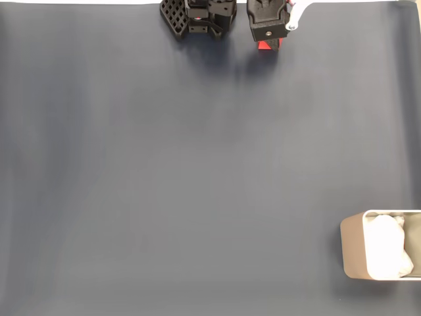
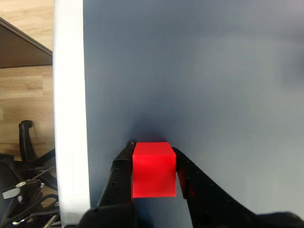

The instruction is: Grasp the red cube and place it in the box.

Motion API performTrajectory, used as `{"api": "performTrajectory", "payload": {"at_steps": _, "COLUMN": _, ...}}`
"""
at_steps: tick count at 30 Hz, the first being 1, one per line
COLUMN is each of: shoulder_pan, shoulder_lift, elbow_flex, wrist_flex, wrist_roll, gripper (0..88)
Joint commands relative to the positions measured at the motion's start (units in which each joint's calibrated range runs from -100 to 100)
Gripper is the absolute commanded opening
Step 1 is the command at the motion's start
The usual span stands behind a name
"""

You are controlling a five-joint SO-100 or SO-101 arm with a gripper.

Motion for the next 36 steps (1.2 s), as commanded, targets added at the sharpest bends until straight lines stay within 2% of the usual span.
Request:
{"api": "performTrajectory", "payload": {"at_steps": 1, "shoulder_pan": 0.1, "shoulder_lift": 0.6, "elbow_flex": -2.1, "wrist_flex": -0.6, "wrist_roll": 0.1, "gripper": 3.7}}
{"api": "performTrajectory", "payload": {"at_steps": 18, "shoulder_pan": -0.4, "shoulder_lift": 3.2, "elbow_flex": -6.7, "wrist_flex": 0.3, "wrist_roll": -1.1, "gripper": 1.8}}
{"api": "performTrajectory", "payload": {"at_steps": 36, "shoulder_pan": 5.4, "shoulder_lift": 18.0, "elbow_flex": -34.4, "wrist_flex": 3.1, "wrist_roll": -1.1, "gripper": 1.7}}
